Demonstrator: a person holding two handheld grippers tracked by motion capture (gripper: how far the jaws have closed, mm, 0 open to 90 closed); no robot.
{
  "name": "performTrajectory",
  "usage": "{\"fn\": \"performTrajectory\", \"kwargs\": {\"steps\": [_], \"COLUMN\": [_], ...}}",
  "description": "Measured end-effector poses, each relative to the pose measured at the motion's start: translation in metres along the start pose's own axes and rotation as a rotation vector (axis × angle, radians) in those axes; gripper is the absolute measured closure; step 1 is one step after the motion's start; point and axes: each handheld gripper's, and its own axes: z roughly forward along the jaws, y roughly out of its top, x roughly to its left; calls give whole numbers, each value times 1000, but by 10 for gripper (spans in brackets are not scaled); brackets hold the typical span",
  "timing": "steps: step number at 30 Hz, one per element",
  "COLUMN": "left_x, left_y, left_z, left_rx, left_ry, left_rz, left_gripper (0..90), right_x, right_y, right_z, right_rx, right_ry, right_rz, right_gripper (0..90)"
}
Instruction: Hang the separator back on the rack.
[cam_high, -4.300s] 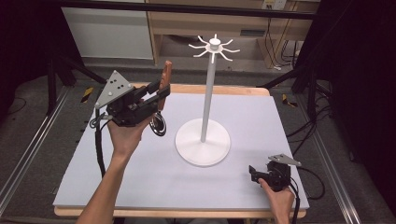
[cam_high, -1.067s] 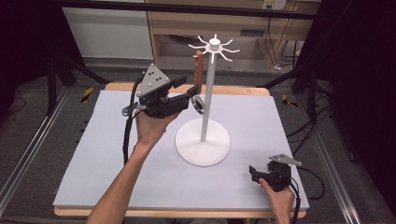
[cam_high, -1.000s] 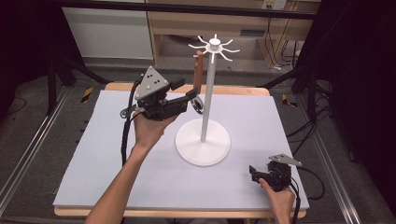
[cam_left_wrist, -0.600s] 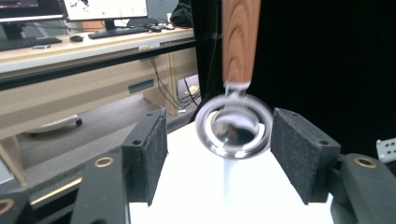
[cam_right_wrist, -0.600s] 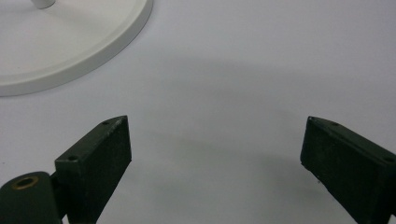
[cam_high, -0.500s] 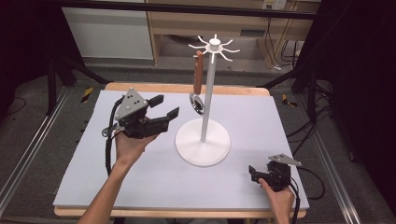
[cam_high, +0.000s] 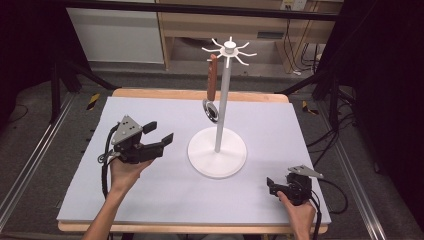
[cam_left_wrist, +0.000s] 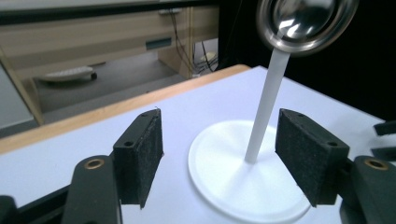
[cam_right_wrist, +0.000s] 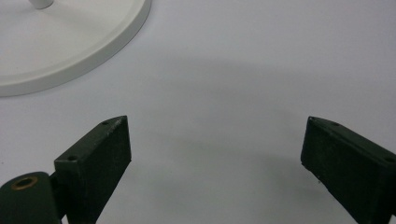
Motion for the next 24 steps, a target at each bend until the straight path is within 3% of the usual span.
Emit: {"fn": "performTrajectory", "kwargs": {"steps": [13,20,24], "left_x": [21,37,45], "left_y": [-59,-98,-112], "left_z": [-5,-8,-11], "left_rx": [108,215,260], "left_ry": [57,129,161], "left_rz": [-55,-66,-78], "left_gripper": [302,300,298], "right_x": [0,-3,-4], "right_y": [-1,-1,-2], "right_z": [0,0,-1], "right_rx": [2,10,15], "right_ry": [-8,-19,-20], "right_rz": [4,25,43], "right_gripper": [88,89,89]}}
